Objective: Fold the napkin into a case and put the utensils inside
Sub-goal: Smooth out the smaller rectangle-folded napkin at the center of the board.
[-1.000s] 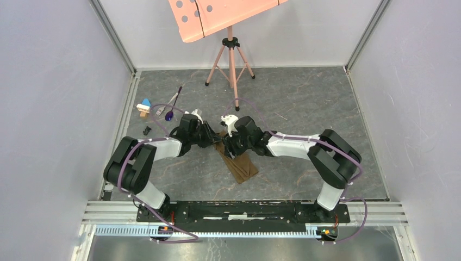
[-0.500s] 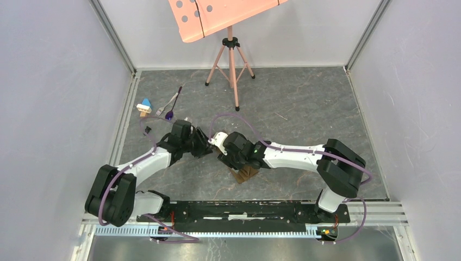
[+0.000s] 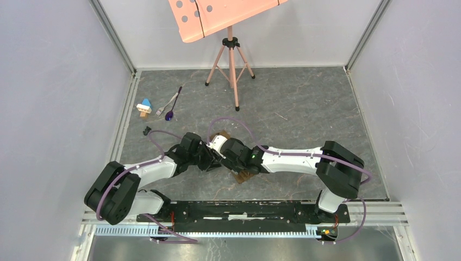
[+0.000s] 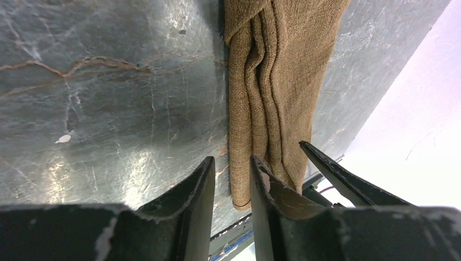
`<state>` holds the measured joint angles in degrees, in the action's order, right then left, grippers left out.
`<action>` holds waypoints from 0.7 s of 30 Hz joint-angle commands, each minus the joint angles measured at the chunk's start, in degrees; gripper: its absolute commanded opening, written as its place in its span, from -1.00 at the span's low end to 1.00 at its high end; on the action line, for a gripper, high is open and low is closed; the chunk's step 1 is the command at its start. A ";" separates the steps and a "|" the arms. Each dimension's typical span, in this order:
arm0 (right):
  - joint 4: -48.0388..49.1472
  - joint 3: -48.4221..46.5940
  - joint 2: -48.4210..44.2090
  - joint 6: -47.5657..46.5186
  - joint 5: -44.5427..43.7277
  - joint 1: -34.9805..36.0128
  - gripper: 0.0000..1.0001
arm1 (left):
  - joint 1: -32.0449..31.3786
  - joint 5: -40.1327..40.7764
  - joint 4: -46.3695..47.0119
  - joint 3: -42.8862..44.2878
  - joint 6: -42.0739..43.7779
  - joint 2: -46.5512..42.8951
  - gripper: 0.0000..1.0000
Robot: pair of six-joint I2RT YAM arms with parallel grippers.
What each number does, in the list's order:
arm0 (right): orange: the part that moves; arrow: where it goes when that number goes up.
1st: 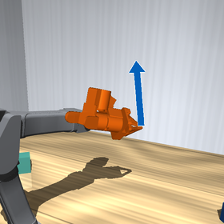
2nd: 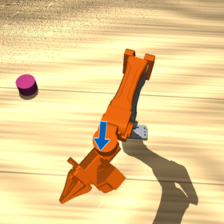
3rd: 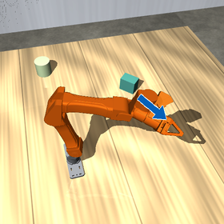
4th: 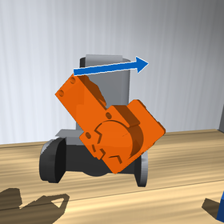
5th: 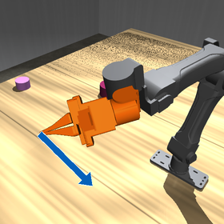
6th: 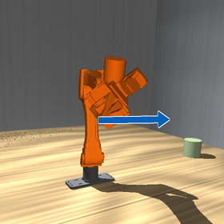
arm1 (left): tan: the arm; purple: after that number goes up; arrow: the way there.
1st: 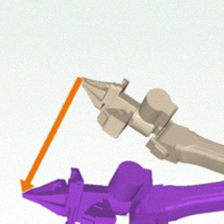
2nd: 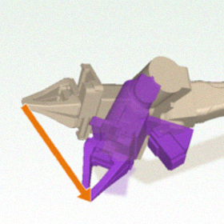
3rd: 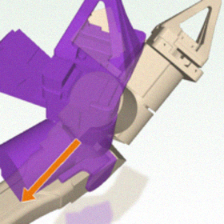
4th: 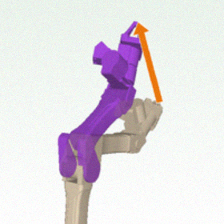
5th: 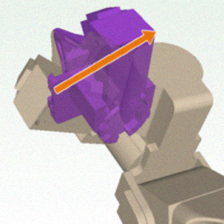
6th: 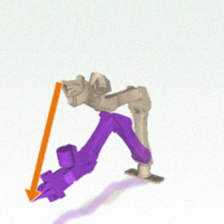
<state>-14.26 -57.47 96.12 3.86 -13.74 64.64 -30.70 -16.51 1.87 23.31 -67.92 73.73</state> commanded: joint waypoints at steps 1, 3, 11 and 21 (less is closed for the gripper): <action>1.93 0.85 0.82 1.20 -3.76 0.45 -0.05 | -1.60 3.11 4.34 -2.03 -6.43 -0.19 -0.31; 2.42 1.21 1.06 1.24 -3.86 0.48 -0.06 | -1.69 3.24 6.09 -3.44 -8.07 -0.20 -0.33; 4.00 1.78 1.29 1.48 -2.12 0.65 0.03 | -2.34 1.88 12.36 -5.63 -11.63 3.83 -0.29; 5.10 3.16 1.94 2.01 -1.99 1.01 0.10 | -2.96 3.77 12.46 -6.78 -13.13 4.07 -0.37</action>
<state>-11.20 -54.59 97.45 4.91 -15.57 65.25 -33.04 -15.00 14.15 17.63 -78.26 77.17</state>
